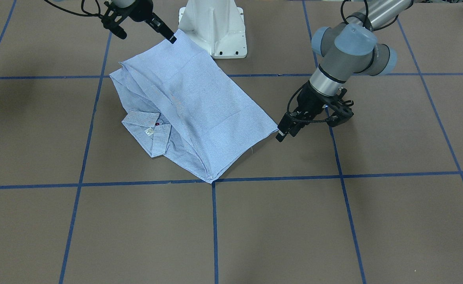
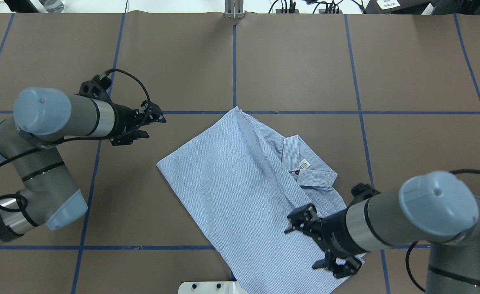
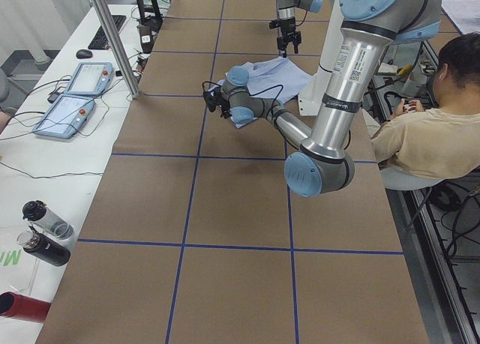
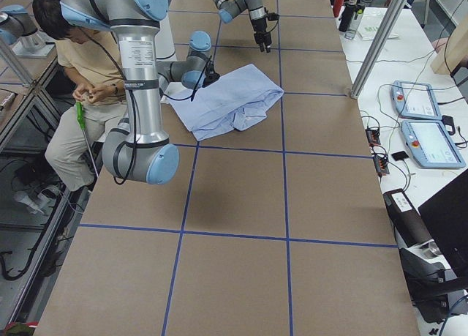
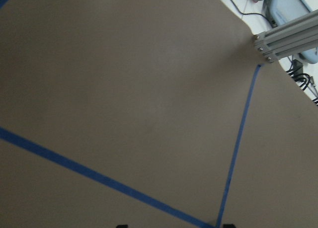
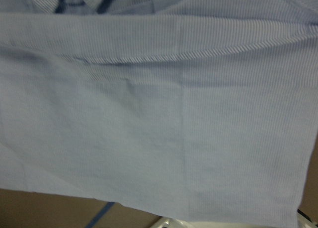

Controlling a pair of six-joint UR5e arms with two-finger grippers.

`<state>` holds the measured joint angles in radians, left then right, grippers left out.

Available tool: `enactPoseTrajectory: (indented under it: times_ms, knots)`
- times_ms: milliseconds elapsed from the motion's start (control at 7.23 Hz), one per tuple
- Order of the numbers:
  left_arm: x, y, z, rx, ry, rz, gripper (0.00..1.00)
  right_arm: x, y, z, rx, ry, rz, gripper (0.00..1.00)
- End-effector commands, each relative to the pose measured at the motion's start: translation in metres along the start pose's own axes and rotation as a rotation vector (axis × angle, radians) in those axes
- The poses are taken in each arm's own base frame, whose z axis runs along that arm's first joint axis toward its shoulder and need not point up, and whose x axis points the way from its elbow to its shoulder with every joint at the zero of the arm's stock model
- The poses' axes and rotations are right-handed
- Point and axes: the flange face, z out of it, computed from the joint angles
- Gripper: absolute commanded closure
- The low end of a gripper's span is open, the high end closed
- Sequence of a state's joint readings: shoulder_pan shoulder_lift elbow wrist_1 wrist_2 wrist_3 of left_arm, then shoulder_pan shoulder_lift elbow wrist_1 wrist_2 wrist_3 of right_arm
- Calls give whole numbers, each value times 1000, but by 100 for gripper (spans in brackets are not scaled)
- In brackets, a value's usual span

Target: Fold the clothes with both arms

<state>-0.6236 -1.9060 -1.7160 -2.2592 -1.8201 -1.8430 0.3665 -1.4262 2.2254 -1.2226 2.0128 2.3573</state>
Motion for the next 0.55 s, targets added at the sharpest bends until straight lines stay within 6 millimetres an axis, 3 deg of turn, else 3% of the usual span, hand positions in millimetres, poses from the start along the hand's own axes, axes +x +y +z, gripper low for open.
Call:
enactPoseTrajectory:
  times_ms: [0,277,415]
  knots:
    - [-24,49,27,-11,-47,-33,32,-45,-46,-30,87,-114,52,0]
    - [-31,63,36,2,-71,-36,34,-89,-67,-22,133,-154,45,0]
    - [-31,66,39,2,-79,-36,37,-94,-72,-28,141,-167,50,0]
